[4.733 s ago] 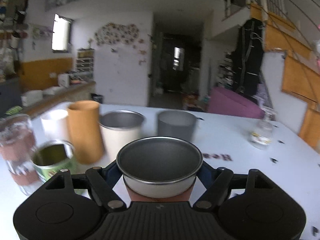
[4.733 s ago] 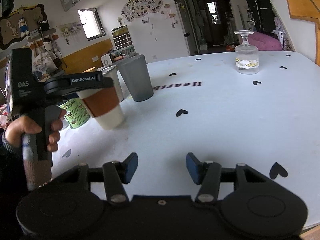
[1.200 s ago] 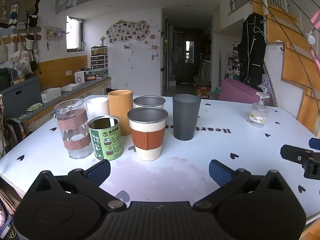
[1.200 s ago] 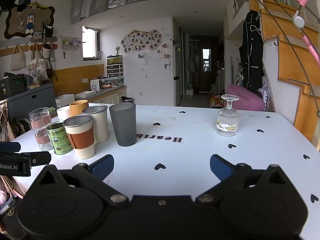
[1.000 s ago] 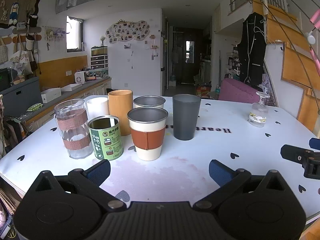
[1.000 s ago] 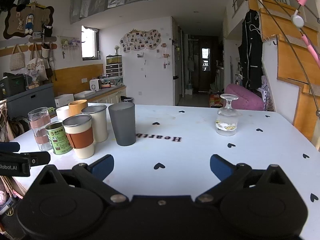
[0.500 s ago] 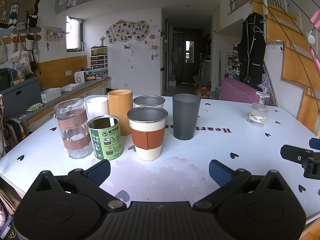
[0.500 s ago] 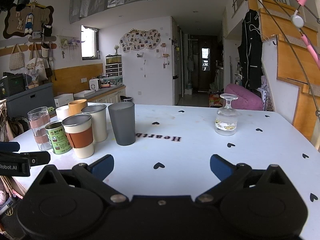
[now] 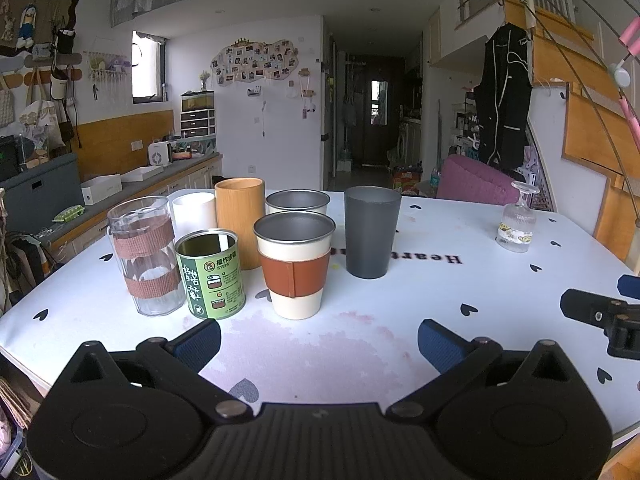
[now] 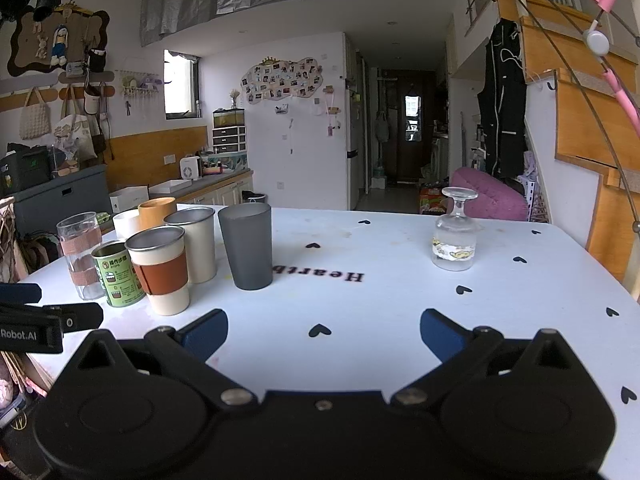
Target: Flip cup upright
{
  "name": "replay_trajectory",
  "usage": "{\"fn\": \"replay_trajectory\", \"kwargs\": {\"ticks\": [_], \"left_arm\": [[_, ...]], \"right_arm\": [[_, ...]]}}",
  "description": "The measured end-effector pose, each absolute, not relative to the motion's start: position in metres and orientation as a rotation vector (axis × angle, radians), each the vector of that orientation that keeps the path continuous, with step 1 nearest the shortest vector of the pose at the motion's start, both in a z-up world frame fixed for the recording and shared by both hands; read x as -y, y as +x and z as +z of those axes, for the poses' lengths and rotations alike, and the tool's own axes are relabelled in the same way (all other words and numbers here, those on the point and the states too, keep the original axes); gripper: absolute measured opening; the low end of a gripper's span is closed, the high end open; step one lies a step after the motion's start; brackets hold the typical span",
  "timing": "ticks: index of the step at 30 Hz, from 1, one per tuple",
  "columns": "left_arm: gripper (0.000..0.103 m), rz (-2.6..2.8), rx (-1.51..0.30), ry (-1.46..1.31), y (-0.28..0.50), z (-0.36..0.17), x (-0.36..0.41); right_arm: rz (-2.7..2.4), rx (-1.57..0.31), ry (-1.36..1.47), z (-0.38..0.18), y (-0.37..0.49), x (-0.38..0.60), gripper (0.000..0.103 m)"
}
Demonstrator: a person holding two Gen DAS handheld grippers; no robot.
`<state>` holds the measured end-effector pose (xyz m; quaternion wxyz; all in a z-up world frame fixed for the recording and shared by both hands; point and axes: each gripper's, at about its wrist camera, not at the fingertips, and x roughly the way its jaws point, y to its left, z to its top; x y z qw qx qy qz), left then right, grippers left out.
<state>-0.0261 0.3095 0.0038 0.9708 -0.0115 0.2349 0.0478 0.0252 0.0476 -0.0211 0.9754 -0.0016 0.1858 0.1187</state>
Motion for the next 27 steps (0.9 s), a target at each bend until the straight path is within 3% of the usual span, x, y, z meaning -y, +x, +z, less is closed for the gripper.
{"fn": "replay_trajectory", "kwargs": {"ticks": [27], "left_arm": [[0.103, 0.096, -0.473, -0.022, -0.0263, 0.0037, -0.3087]], "right_arm": [[0.243, -0.377, -0.007, -0.0225, 0.0247, -0.0493, 0.103]]}}
